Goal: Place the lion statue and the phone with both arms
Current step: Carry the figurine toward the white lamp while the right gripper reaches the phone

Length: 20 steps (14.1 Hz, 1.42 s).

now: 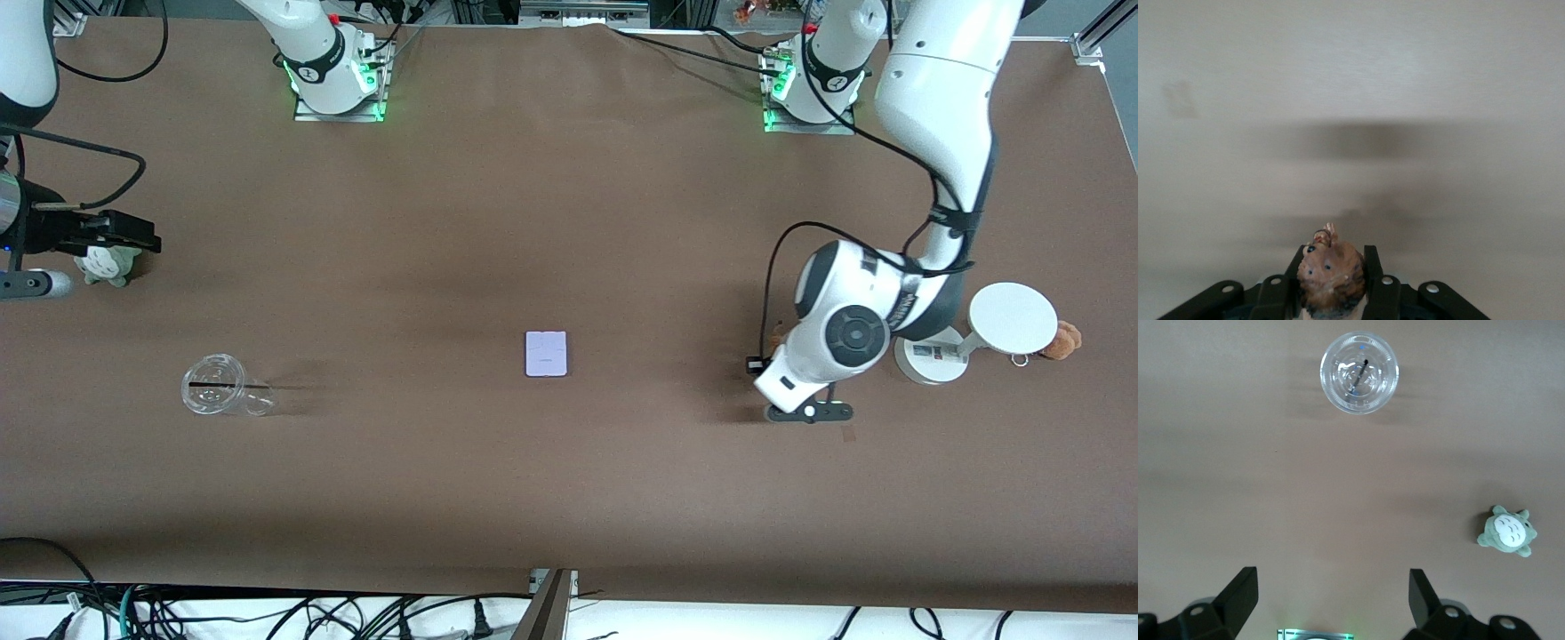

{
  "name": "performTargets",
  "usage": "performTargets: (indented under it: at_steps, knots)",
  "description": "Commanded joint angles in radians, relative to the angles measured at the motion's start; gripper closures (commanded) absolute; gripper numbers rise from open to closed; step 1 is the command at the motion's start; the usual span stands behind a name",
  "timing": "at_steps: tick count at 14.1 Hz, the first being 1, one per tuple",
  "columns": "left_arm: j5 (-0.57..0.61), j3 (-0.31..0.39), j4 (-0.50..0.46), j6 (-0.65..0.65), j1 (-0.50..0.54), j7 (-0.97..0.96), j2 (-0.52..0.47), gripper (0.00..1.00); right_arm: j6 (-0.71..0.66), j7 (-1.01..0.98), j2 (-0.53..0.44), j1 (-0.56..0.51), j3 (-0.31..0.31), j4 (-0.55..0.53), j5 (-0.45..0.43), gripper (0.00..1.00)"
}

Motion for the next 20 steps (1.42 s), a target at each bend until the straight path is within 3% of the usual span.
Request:
performTargets:
  at_steps: [1, 3, 10, 15, 16, 17, 18, 20]
  knots:
    - [0.033, -0.009, -0.072, 0.004, 0.068, 0.111, -0.062, 1.0, 0.02, 0.001, 0.002, 0.11, -0.001, 0.009, -0.033, 0.0]
    - [0.111, -0.012, -0.074, 0.027, 0.117, 0.136, -0.056, 1.0, 0.061, 0.039, 0.026, 0.164, 0.001, 0.009, -0.04, 0.0]
    - [0.116, -0.012, -0.103, 0.116, 0.183, 0.147, -0.007, 1.0, 0.319, 0.521, 0.224, 0.434, 0.001, 0.009, -0.032, 0.0]
    - [0.116, -0.013, -0.107, 0.142, 0.194, 0.162, 0.015, 1.0, 0.474, 0.705, 0.335, 0.546, 0.001, 0.009, -0.027, 0.0]
    - [0.115, -0.015, -0.107, 0.133, 0.187, 0.159, 0.015, 0.74, 0.501, 0.727, 0.353, 0.563, 0.001, 0.009, -0.027, 0.0]
    - [0.115, -0.016, -0.103, 0.119, 0.187, 0.153, 0.012, 0.21, 0.534, 0.735, 0.372, 0.585, 0.001, 0.009, -0.026, 0.0]
    - [0.104, -0.019, -0.098, 0.113, 0.187, 0.144, 0.012, 0.05, 0.569, 0.744, 0.394, 0.605, 0.001, 0.009, -0.027, 0.0]
    - [0.099, -0.025, -0.092, 0.08, 0.186, 0.139, 0.001, 0.0, 0.664, 0.805, 0.45, 0.64, 0.001, 0.009, -0.027, 0.0]
